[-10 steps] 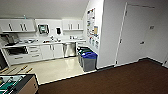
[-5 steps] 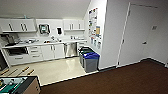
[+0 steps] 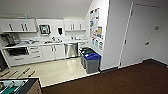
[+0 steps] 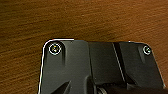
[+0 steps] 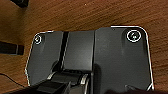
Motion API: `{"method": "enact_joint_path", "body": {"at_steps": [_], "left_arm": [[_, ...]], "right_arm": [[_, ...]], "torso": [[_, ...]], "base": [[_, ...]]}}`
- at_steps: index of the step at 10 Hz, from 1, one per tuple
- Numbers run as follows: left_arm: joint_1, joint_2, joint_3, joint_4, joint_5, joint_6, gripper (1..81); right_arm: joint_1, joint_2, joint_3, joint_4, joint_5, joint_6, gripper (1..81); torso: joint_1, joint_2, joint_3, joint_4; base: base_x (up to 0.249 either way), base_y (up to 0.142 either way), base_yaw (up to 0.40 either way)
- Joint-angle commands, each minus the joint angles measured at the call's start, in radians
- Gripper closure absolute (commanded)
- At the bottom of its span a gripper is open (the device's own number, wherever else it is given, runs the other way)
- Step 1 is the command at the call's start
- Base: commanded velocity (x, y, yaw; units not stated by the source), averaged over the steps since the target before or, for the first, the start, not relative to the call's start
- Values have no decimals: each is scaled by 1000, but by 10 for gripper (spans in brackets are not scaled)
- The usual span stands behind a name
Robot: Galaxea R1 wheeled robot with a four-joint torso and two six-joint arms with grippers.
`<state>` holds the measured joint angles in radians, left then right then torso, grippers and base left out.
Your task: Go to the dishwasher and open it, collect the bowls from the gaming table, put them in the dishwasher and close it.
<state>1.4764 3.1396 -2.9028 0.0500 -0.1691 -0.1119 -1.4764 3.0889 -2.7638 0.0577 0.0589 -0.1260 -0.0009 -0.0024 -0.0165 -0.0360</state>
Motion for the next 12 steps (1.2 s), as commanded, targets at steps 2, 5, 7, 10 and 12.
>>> {"method": "enact_joint_path", "body": {"at_steps": [2, 5, 7, 10, 12], "left_arm": [[-54, 4, -4, -6, 40, -2, 10], [-54, 5, -4, -6, 39, -2, 10], [-54, 7, -3, -6, 40, -2, 10], [-54, 4, -4, -6, 39, -3, 10], [-54, 5, -4, -6, 39, -3, 10]], "right_arm": [[56, 3, 1, -9, -50, -1, 10], [53, -2, 1, -7, -50, -1, 10], [53, -2, 1, -7, -50, -1, 10], [53, -2, 3, -7, -50, -1, 10], [53, -2, 4, -7, -48, -1, 10]], "torso": [[1, 0, 0, 0], [1, 0, 0, 0], [1, 0, 0, 0], [1, 0, 0, 0], [1, 0, 0, 0]], "base": [[108, 0, 0], [108, 0, 0], [108, 0, 0], [108, 0, 0], [108, 0, 0]]}}
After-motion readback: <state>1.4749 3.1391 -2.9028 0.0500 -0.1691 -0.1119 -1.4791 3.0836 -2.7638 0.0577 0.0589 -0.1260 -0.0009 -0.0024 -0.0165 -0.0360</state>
